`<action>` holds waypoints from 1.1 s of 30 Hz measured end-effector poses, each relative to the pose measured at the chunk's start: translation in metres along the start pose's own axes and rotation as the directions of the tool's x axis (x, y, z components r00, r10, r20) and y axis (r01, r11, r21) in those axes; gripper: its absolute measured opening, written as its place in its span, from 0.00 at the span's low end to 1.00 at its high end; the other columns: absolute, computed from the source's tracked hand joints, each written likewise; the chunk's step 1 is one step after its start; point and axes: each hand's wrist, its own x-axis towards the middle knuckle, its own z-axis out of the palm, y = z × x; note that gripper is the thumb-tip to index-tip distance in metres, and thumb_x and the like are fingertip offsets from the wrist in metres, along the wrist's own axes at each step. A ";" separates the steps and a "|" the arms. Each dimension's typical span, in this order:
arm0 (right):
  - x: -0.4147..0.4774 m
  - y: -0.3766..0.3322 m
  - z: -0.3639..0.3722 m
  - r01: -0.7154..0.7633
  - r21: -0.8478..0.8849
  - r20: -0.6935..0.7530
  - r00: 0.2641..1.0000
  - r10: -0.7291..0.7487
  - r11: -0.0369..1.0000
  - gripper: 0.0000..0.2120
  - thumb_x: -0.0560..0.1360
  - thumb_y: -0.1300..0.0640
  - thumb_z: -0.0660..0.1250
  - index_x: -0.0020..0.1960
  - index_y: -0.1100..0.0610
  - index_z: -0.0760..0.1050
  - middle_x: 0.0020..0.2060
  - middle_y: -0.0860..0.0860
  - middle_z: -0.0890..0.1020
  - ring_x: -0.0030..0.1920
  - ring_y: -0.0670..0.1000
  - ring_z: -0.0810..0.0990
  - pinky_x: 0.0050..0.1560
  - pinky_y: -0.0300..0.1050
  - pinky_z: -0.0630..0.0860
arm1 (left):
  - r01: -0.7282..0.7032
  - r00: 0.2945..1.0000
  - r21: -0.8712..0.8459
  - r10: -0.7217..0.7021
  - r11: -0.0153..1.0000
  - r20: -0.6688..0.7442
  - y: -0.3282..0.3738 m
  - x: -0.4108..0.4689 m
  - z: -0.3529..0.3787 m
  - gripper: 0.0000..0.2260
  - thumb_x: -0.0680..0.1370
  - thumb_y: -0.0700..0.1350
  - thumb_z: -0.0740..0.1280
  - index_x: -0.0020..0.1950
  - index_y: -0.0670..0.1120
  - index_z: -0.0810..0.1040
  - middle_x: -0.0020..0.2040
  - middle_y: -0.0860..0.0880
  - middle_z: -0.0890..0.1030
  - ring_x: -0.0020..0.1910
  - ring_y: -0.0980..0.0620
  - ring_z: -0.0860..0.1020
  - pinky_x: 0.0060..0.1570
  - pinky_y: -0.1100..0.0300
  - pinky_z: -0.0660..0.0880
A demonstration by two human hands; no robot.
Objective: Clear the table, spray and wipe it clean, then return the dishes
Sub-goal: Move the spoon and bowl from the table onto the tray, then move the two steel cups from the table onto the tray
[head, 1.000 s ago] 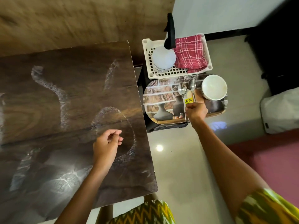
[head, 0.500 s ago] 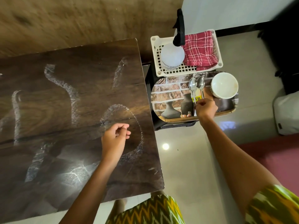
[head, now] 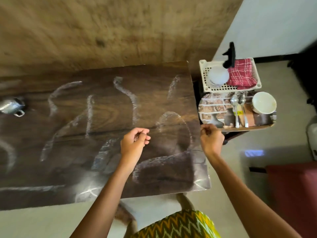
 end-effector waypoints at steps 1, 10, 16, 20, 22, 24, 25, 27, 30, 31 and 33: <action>-0.021 -0.012 0.011 0.012 0.010 0.011 1.000 -0.012 1.000 0.08 0.75 0.66 0.63 0.49 0.63 0.79 0.38 0.57 0.81 0.40 0.50 0.75 0.40 0.31 0.64 | -0.013 1.000 -0.005 0.013 1.000 -0.012 -0.002 -0.005 -0.027 0.12 0.79 0.37 0.62 0.40 0.51 0.78 0.34 0.49 0.80 0.28 0.63 0.77 0.34 0.71 0.74; -0.211 -0.137 0.136 0.097 0.126 0.161 0.980 -0.117 0.987 0.07 0.76 0.64 0.63 0.47 0.59 0.79 0.38 0.52 0.80 0.38 0.49 0.76 0.40 0.32 0.67 | 0.011 0.977 -0.084 -0.028 0.996 -0.210 -0.033 -0.066 -0.283 0.10 0.80 0.46 0.63 0.40 0.49 0.79 0.34 0.50 0.81 0.30 0.60 0.78 0.40 0.60 0.76; -0.282 -0.208 0.223 0.157 0.118 0.366 0.911 -0.190 0.981 0.06 0.76 0.63 0.63 0.48 0.58 0.79 0.38 0.51 0.81 0.38 0.52 0.79 0.44 0.46 0.77 | 0.066 0.935 -0.189 -0.126 0.980 -0.331 -0.051 -0.065 -0.405 0.08 0.79 0.49 0.63 0.44 0.49 0.79 0.39 0.51 0.82 0.39 0.54 0.80 0.45 0.62 0.77; -0.299 -0.236 0.283 0.226 0.052 0.472 0.853 -0.223 0.973 0.07 0.76 0.61 0.64 0.52 0.58 0.79 0.41 0.52 0.82 0.42 0.54 0.81 0.49 0.52 0.79 | 0.108 0.906 -0.260 -0.202 0.960 -0.372 -0.073 -0.044 -0.458 0.08 0.79 0.48 0.63 0.45 0.48 0.79 0.40 0.49 0.82 0.41 0.52 0.80 0.45 0.61 0.77; -0.303 -0.250 0.315 0.265 0.027 0.502 0.830 -0.242 0.964 0.07 0.76 0.61 0.63 0.53 0.58 0.78 0.42 0.52 0.82 0.44 0.52 0.80 0.51 0.51 0.78 | 0.142 0.890 -0.307 -0.257 0.941 -0.377 -0.086 -0.027 -0.482 0.09 0.80 0.48 0.62 0.46 0.47 0.79 0.40 0.48 0.82 0.41 0.51 0.80 0.46 0.61 0.76; -0.304 -0.264 0.347 0.284 0.002 0.522 0.818 -0.244 0.959 0.08 0.76 0.60 0.63 0.54 0.58 0.77 0.43 0.52 0.81 0.44 0.52 0.79 0.51 0.50 0.78 | 0.173 0.881 -0.342 -0.300 0.924 -0.366 -0.098 -0.008 -0.503 0.09 0.80 0.48 0.62 0.46 0.45 0.79 0.41 0.47 0.81 0.41 0.51 0.79 0.46 0.61 0.76; -0.304 -0.272 0.365 0.289 -0.008 0.529 0.814 -0.242 0.957 0.09 0.76 0.60 0.64 0.55 0.59 0.77 0.44 0.53 0.82 0.45 0.52 0.80 0.51 0.50 0.78 | 0.190 0.874 -0.357 -0.323 0.915 -0.363 -0.106 0.003 -0.514 0.09 0.80 0.47 0.62 0.47 0.45 0.79 0.40 0.47 0.81 0.41 0.51 0.79 0.46 0.61 0.76; -0.301 -0.288 0.402 0.299 -0.026 0.544 0.805 -0.237 0.954 0.10 0.75 0.60 0.65 0.56 0.59 0.77 0.45 0.54 0.83 0.45 0.52 0.80 0.51 0.47 0.77 | 0.220 0.859 -0.377 -0.362 0.900 -0.362 -0.121 0.031 -0.536 0.09 0.80 0.46 0.62 0.47 0.43 0.79 0.38 0.48 0.81 0.40 0.51 0.79 0.44 0.61 0.76; -0.293 -0.312 0.454 0.306 -0.063 0.555 0.802 -0.222 0.950 0.11 0.74 0.58 0.67 0.56 0.59 0.77 0.45 0.54 0.83 0.47 0.53 0.80 0.50 0.44 0.74 | 0.286 0.832 -0.341 -0.409 0.895 -0.375 -0.143 0.070 -0.567 0.09 0.79 0.44 0.64 0.49 0.40 0.79 0.32 0.51 0.82 0.33 0.55 0.79 0.37 0.64 0.75; -0.290 -0.319 0.473 0.300 -0.069 0.563 0.799 -0.211 0.952 0.12 0.74 0.57 0.68 0.56 0.59 0.76 0.46 0.53 0.82 0.48 0.53 0.81 0.50 0.44 0.74 | 0.308 0.822 -0.315 -0.418 0.898 -0.388 -0.150 0.082 -0.576 0.08 0.79 0.44 0.64 0.50 0.39 0.79 0.34 0.50 0.81 0.35 0.54 0.79 0.38 0.63 0.75; -0.282 -0.333 0.507 0.294 -0.092 0.564 0.803 -0.193 0.951 0.16 0.73 0.54 0.69 0.58 0.59 0.74 0.50 0.54 0.81 0.50 0.53 0.80 0.50 0.44 0.74 | 0.331 0.798 -0.235 -0.404 0.914 -0.447 -0.161 0.104 -0.592 0.06 0.78 0.44 0.65 0.51 0.42 0.79 0.40 0.46 0.81 0.44 0.47 0.80 0.46 0.55 0.77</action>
